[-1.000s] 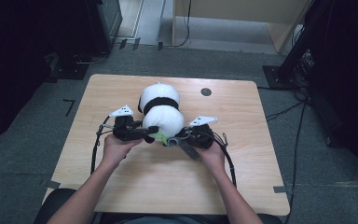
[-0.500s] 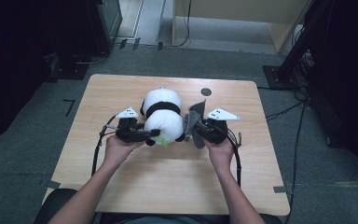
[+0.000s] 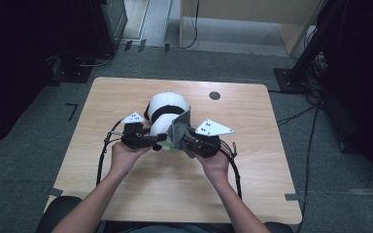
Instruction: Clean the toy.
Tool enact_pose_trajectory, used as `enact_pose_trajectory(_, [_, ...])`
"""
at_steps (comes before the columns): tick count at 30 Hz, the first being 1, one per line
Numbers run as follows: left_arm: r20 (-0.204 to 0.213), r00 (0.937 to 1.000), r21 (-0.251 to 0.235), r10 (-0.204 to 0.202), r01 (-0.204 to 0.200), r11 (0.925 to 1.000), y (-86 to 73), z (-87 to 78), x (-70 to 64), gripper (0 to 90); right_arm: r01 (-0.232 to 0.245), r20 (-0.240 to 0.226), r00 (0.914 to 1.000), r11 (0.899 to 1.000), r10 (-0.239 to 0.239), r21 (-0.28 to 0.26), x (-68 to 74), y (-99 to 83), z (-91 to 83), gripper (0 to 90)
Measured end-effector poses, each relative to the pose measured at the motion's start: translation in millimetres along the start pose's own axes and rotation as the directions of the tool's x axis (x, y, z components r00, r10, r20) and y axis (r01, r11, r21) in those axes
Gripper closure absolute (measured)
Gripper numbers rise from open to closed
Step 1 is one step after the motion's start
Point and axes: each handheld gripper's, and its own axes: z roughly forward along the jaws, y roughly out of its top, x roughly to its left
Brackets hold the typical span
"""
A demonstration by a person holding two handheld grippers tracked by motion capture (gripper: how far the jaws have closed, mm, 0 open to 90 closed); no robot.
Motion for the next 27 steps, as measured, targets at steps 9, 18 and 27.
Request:
enact_pose_trajectory(9, [-0.040, 0.9991, 0.003, 0.012, -0.011, 0.9999, 2.6, -3.2, 4.1, 49.6, 0.048, -0.081, 0.9960, 0.990, -0.037, 0.130, 10.0, -23.1, 27.9, 77.4])
enact_pose_trajectory(18, [-0.056, 0.9982, 0.017, 0.019, -0.018, 0.9997, 3.4, -2.1, 7.2, 49.4, 0.017, -0.110, 0.9939, 0.985, 0.002, 0.172, -1.7, -30.3, 31.3, 77.2])
enact_pose_trajectory(27, [-0.050, 0.9986, -0.010, -0.017, 0.017, 0.9998, 4.2, -6.0, 12.3, 49.5, -0.025, -0.112, 0.9925, 0.977, 0.050, 0.212, -9.6, -36.5, 35.9, 77.0])
